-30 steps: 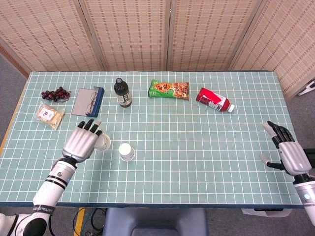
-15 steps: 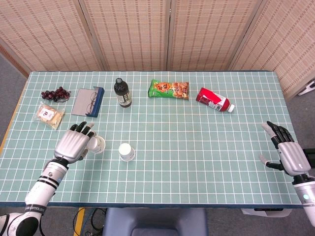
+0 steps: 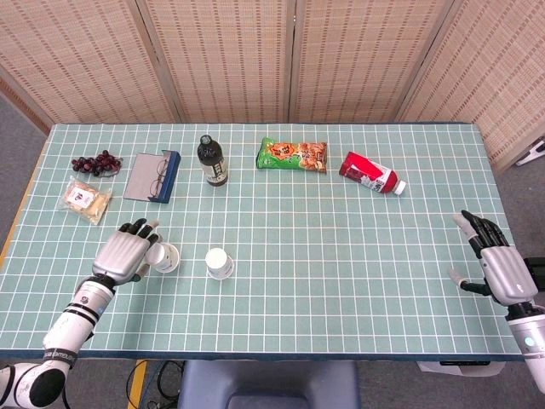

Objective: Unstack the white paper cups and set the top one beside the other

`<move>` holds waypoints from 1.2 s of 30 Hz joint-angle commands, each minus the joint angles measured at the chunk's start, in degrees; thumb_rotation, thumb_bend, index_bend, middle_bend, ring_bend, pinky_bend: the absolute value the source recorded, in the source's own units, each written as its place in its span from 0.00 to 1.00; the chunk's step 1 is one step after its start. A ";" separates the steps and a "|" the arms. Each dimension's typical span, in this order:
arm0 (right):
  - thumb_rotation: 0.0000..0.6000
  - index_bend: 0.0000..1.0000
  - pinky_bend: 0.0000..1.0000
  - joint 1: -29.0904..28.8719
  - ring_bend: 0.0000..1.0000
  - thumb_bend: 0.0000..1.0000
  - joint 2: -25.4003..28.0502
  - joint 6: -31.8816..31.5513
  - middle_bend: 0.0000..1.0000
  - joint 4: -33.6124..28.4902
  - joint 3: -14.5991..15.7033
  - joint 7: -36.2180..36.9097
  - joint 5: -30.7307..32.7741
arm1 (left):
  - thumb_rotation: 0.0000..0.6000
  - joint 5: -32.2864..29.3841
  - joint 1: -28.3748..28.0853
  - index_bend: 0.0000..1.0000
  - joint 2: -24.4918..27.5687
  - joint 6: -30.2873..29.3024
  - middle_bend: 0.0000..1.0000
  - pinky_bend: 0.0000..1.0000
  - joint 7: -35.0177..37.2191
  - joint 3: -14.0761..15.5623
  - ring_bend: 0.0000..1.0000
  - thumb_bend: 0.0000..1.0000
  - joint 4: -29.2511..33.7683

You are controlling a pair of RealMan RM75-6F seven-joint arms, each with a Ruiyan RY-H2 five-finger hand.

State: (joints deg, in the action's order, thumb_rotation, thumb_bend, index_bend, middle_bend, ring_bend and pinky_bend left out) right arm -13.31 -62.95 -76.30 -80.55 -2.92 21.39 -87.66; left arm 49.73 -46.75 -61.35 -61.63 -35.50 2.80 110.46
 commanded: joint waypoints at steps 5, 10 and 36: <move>1.00 0.00 0.00 0.04 0.00 0.25 0.10 -0.18 0.00 0.03 0.13 0.25 -0.35 | 1.00 1.31 1.20 0.36 -1.57 1.07 0.10 0.17 1.54 -0.43 0.08 0.41 -1.91; 1.00 0.00 0.00 0.12 0.00 0.25 0.21 -0.54 0.00 0.01 0.24 0.45 -0.73 | 1.00 2.06 1.80 0.36 -3.07 2.54 0.10 0.17 3.26 -0.78 0.08 0.41 -4.14; 1.00 0.00 0.00 0.28 0.00 0.25 0.57 -1.09 0.00 -0.05 0.38 0.97 -1.19 | 1.00 5.95 3.91 0.36 -8.34 7.79 0.10 0.17 9.74 -2.26 0.08 0.41 -12.33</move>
State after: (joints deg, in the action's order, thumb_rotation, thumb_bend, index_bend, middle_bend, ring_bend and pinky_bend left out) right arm -13.03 -62.38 -77.39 -80.60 -2.54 22.35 -88.85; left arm 55.43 -42.94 -69.43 -54.13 -26.12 0.63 98.50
